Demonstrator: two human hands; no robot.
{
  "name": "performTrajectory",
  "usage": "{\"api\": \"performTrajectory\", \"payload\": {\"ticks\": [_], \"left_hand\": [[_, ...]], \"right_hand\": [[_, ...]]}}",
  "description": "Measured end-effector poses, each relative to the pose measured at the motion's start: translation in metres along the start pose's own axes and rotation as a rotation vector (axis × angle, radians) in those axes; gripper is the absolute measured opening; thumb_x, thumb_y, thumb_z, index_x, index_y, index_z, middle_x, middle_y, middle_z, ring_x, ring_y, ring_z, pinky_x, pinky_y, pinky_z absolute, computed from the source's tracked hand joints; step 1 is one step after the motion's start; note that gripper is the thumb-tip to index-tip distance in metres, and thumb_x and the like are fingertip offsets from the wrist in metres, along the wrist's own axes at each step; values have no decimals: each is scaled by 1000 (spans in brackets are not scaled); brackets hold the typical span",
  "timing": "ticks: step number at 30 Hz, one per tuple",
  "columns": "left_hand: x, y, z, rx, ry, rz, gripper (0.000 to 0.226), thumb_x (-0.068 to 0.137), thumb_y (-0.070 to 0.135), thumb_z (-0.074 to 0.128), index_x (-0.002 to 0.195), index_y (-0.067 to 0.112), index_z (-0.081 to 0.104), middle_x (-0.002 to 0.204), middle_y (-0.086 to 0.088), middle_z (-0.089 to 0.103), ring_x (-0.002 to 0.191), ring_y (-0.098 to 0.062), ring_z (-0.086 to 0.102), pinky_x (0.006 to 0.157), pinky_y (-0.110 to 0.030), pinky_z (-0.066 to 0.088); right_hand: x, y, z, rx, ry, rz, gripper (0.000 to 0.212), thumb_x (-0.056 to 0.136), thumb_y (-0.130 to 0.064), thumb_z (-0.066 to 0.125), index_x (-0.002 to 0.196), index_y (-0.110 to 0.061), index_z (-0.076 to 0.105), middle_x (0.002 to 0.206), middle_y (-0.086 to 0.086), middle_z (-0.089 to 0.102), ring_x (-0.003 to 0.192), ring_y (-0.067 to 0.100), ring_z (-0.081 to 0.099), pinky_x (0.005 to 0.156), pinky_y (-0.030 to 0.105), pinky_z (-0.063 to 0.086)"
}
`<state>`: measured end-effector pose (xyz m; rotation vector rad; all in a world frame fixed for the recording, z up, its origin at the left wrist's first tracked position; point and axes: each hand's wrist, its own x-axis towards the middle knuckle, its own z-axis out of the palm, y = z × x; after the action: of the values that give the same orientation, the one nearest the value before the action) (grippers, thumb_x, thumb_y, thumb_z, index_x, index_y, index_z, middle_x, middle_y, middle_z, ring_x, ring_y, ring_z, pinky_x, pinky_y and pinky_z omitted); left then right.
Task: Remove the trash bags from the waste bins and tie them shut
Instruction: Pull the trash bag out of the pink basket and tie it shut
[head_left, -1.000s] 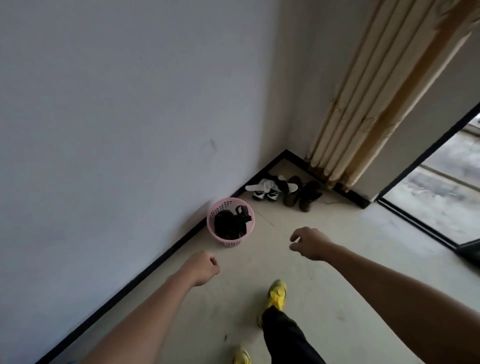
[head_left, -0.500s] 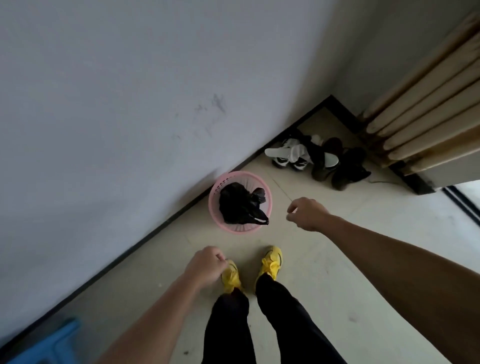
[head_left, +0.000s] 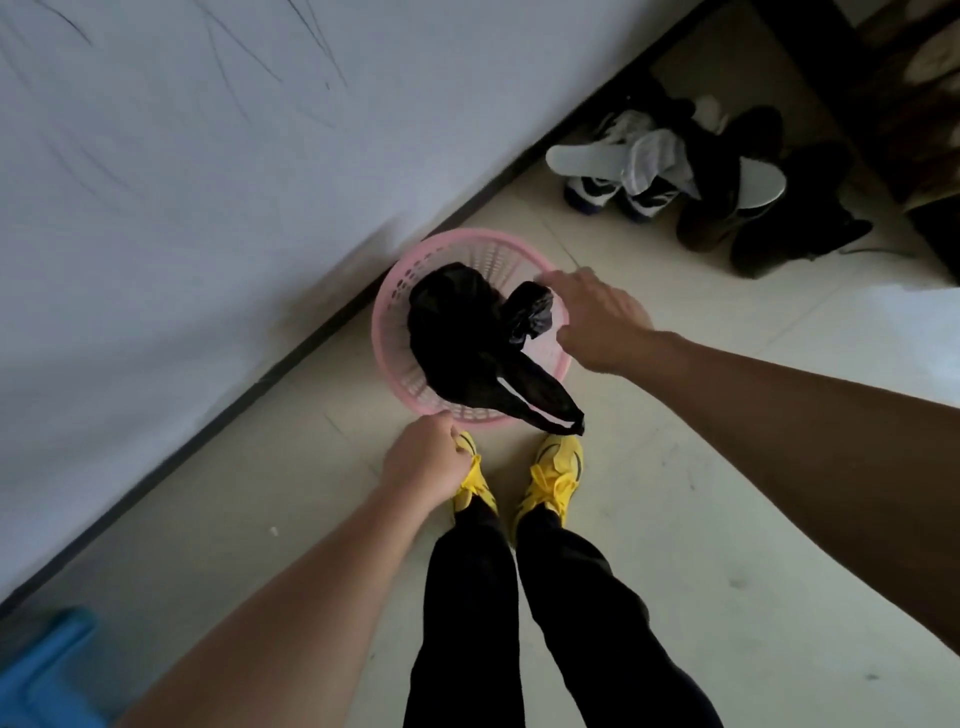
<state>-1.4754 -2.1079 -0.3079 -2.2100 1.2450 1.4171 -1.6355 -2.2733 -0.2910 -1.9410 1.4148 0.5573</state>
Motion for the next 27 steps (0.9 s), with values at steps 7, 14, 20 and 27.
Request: {"api": "performTrajectory", "payload": {"ticks": [7,14,20,27], "left_hand": [[58,-6,32,61,128,117,78,77,23,67,142,22,26,128,-8,47,109,-28,55,78,-46,56],[100,28,24,309,165,297,54,85,32,62,135,27,44,134,-8,41,120,-31,41,95,-44,45],[89,31,14,-116,272,140,15,90,16,45,91,15,60,79,-4,66,78,-26,63,66,-43,55],[20,31,-27,-310,495,178,15,88,7,44,89,7,58,93,-13,64,75,-29,63,57,-33,49]], "right_hand": [[36,45,50,137,41,259,28,96,-41,50,95,-19,66,80,2,59,78,27,59,59,29,37],[28,91,54,486,94,427,35,96,-38,46,92,-11,68,80,11,72,64,22,61,58,33,46],[19,80,51,706,90,451,40,94,-39,48,84,-7,70,78,7,74,70,21,70,68,40,56],[-26,25,10,854,125,366,35,90,-28,53,73,-5,72,68,12,73,63,22,64,61,37,51]]}}
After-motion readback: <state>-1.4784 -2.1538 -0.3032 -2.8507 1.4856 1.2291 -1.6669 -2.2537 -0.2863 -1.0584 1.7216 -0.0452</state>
